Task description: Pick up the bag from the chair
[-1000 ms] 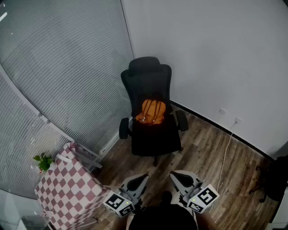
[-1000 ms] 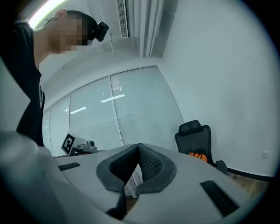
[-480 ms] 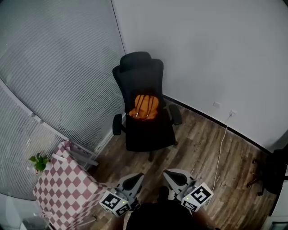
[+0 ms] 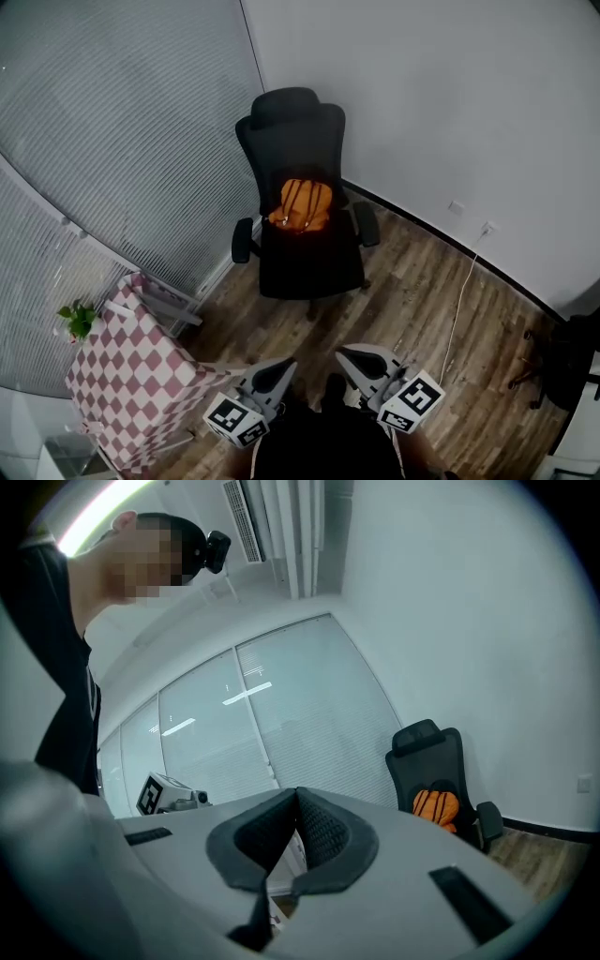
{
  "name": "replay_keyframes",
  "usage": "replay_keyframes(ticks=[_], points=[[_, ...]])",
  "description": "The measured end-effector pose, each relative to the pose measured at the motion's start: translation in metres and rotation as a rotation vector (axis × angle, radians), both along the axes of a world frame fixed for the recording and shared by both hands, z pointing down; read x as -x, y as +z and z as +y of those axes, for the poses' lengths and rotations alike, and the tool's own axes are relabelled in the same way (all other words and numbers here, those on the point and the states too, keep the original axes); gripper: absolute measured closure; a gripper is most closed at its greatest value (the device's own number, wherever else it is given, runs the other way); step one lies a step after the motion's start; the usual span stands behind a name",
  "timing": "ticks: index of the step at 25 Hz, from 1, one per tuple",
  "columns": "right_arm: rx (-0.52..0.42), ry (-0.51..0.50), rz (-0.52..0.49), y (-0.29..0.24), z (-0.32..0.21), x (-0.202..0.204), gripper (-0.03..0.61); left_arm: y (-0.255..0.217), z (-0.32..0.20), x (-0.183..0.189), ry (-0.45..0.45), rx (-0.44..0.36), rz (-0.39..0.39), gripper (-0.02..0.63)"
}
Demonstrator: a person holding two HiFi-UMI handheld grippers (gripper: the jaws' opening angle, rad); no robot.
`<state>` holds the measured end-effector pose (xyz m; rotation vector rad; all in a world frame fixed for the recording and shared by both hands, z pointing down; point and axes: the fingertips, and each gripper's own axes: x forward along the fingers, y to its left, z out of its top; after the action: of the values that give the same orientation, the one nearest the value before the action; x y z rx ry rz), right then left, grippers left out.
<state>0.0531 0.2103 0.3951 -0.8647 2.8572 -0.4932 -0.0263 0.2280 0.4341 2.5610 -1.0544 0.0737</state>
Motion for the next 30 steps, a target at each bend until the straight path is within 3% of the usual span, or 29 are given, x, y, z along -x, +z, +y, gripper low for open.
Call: replay_keyframes(ticks=[8, 14, 21, 30], points=[[0.076, -0.022, 0.078, 0.027, -0.012, 0.014, 0.560, 0.016, -0.012, 0.024, -0.070, 0.066, 0.001, 0.580], [0.124, 0.017, 0.114, 0.038, -0.040, 0.021, 0.560, 0.018, -0.045, 0.032, -0.048, 0.057, 0.008, 0.580], [0.159, 0.022, 0.080, 0.032, -0.101, 0.060, 0.560, 0.015, -0.116, 0.049, 0.000, 0.041, 0.021, 0.580], [0.111, 0.069, 0.077, 0.010, -0.198, 0.108, 0.560, 0.003, -0.217, 0.096, 0.062, 0.001, 0.039, 0.580]])
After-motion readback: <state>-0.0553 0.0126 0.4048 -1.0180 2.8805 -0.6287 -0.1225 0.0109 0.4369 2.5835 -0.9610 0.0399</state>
